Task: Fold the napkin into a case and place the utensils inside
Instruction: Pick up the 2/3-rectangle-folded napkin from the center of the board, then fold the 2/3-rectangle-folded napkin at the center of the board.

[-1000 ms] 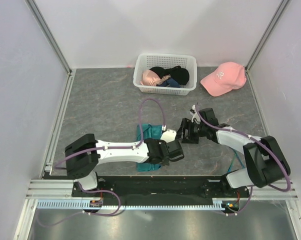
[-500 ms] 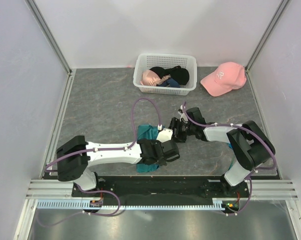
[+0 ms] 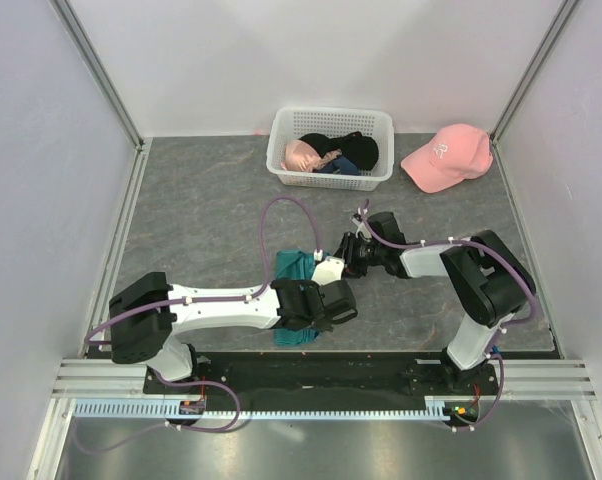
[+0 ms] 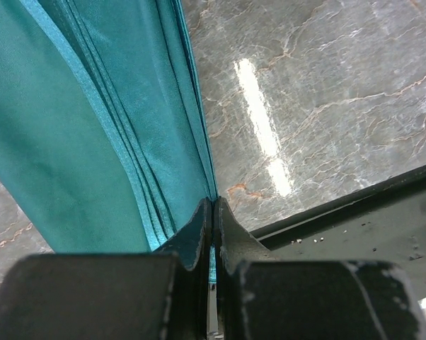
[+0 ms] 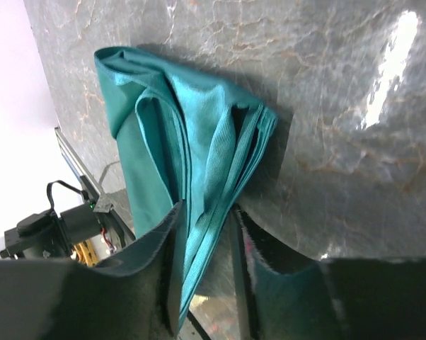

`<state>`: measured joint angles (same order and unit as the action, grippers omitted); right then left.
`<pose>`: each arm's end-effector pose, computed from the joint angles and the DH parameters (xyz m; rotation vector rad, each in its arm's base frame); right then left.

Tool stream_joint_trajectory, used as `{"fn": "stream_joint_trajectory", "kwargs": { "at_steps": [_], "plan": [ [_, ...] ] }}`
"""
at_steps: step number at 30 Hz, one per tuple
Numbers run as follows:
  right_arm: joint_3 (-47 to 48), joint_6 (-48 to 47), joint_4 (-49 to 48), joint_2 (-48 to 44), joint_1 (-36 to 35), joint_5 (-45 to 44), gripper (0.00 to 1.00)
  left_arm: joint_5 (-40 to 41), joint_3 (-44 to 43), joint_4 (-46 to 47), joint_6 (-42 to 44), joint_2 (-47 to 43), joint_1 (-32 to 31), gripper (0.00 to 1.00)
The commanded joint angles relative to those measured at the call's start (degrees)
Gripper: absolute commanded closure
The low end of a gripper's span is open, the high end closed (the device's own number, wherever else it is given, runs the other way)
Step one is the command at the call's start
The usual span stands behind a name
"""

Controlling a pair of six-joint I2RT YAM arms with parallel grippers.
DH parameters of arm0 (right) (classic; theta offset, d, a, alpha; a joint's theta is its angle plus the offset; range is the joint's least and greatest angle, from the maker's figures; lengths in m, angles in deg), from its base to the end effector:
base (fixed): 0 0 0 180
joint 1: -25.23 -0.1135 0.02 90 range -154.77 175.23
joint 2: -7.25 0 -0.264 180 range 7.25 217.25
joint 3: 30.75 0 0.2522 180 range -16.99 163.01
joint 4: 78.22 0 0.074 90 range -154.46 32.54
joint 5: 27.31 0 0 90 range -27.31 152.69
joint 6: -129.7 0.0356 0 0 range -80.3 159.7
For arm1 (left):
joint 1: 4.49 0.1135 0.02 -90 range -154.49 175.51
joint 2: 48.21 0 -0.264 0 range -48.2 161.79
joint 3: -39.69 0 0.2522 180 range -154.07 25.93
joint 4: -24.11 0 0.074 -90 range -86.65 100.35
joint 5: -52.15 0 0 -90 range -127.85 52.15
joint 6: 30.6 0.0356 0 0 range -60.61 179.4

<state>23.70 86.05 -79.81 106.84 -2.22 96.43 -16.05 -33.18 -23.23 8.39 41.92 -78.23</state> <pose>0.2722 0.1637 0.1237 0.0909 2.5582 1.2696 0.0988 -0.2914 0.2060 0.4002 2.5614 -0.2859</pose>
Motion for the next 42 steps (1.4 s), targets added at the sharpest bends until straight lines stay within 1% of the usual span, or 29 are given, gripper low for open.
{"fn": "stream_joint_trajectory", "kwargs": {
  "at_steps": [1,2,3,5,8,9,11,15,20,21,25,29,30,35,42],
  "plan": [
    [2.38,0.06,-3.45,1.92,-0.07,0.89,0.65,-0.35,0.75,3.08,-2.35,-2.33,-0.27,0.98],
    [2.55,-0.2,-3.45,2.01,-0.07,0.72,0.66,-0.44,0.75,3.26,-2.26,-2.24,-0.36,0.98],
    [2.64,-0.29,-3.45,2.18,-0.07,0.46,0.7,-0.53,0.75,3.43,-2.17,-2.24,-0.36,0.98],
    [3.17,-0.82,-3.02,2.71,-0.07,0.1,0.72,-0.71,0.75,3.96,-2.08,-2.24,-0.36,0.98],
    [4.05,-2.22,-1.44,2.89,0.46,-0.95,0.79,-0.97,0.75,4.4,-2.17,-2.41,-0.36,0.98],
    [4.48,-3.53,0.22,2.72,0.63,-1.3,0.83,-1.06,0.93,4.84,-2.17,-2.41,-0.36,0.98],
    [5.19,-5.73,2.95,1.49,1.16,-3.41,0.86,-1.76,1.02,5.8,-1.91,-2.33,-0.27,0.98],
    [7.12,-11.27,11.37,-0.45,2.21,-6.13,0.97,-3.17,-0.82,8.52,-0.68,-0.22,-0.27,0.98],
    [7.74,-17.42,19.04,-4.57,3.53,-10.79,0.98,-5.28,-3.29,11.6,0.38,2.59,-0.27,0.98],
    [8.09,-18.04,21.31,-5.19,3.54,-12.36,0.98,-5.54,-3.2,12.39,0.55,2.95,-0.1,0.98],
    [9.59,-20.24,25.72,-7.48,3.53,-13.87,1.0,-5.54,-1.45,15.29,-0.23,2.43,-0.09,0.98],
    [10.73,-19.72,26.95,-7.92,2.48,-14.49,1.0,-5.54,5.4,20.38,-2.69,-1.78,-0.09,0.98],
    [11.51,-18.93,27.04,-7.75,2.13,-14.49,1.0,-5.54,8.46,21.18,-3.66,-2.67,-0.18,0.98],
    [15.46,-15.07,27.83,-4.94,-1.29,-15.72,1.0,-5.28,17.6,27.85,-5.16,-8.29,-0.09,0.98],
    [19.16,-11.02,28.63,-2.92,-5.69,-18.53,1.0,-3.87,23.6,30.41,-7.27,-14.27,-0.09,0.98]
  ]
}}
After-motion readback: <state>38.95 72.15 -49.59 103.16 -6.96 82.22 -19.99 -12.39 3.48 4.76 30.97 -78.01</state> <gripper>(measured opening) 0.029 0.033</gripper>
